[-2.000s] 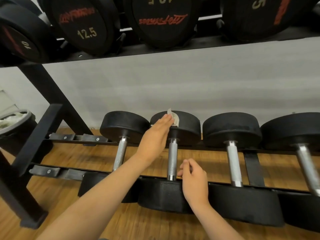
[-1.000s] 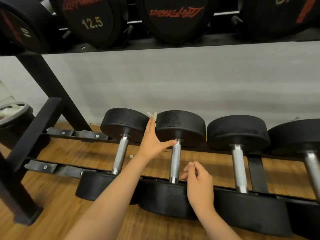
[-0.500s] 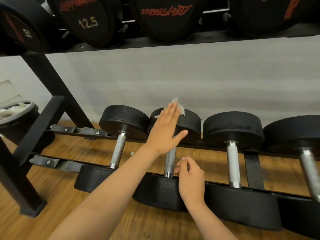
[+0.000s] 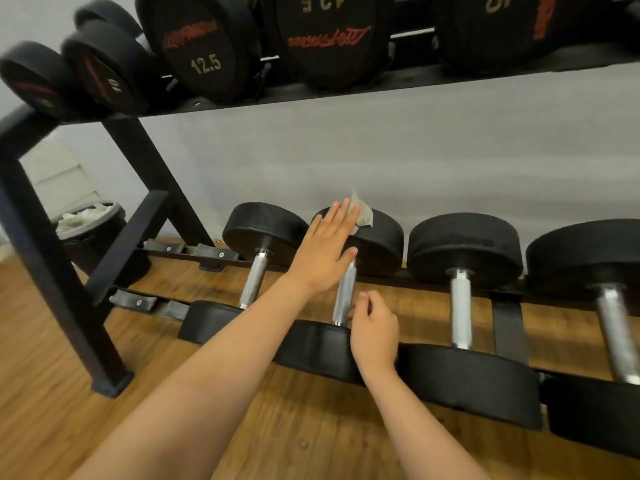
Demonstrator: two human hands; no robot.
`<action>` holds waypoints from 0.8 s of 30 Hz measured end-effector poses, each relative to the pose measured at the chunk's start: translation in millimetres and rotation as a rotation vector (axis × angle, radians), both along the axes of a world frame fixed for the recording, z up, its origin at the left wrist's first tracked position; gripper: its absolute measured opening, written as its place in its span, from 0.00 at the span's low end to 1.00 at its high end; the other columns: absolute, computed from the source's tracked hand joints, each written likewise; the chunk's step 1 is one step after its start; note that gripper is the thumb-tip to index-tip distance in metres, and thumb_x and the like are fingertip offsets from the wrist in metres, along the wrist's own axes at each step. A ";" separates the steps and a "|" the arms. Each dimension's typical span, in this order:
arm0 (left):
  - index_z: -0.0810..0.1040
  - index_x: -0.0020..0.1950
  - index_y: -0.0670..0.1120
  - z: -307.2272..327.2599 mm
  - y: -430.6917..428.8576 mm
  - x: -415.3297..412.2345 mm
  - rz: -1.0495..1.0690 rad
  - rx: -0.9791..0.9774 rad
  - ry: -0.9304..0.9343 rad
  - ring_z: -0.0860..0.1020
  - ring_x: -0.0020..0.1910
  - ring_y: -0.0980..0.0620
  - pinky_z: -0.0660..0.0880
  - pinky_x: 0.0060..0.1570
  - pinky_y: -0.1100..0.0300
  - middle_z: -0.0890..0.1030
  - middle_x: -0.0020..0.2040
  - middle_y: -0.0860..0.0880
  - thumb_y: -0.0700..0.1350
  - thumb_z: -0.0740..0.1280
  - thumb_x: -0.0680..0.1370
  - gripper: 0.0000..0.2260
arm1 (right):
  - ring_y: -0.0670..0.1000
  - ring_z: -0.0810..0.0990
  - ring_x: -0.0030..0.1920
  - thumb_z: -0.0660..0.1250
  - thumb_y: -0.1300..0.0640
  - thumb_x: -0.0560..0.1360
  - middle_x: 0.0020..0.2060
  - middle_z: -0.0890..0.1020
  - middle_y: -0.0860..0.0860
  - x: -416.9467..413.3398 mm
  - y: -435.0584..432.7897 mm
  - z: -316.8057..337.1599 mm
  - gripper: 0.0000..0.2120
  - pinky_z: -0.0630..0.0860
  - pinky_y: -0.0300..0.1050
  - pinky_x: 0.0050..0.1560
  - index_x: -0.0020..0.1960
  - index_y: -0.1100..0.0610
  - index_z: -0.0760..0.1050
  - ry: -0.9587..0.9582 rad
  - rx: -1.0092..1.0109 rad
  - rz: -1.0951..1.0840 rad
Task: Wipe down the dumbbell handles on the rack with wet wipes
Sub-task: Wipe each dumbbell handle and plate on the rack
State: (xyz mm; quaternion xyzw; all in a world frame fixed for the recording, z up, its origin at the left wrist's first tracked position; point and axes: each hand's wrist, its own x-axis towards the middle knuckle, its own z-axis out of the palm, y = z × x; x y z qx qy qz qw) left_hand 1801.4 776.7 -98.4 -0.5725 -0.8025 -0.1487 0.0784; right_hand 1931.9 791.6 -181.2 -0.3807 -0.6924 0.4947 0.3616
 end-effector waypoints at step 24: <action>0.66 0.76 0.45 -68.5 -45.7 56.7 0.609 0.403 -0.544 0.62 0.76 0.51 0.61 0.74 0.50 0.67 0.76 0.48 0.52 0.60 0.82 0.23 | 0.54 0.42 0.79 0.50 0.43 0.83 0.79 0.50 0.53 -63.9 79.5 36.0 0.29 0.37 0.48 0.75 0.80 0.54 0.51 -0.507 0.953 0.236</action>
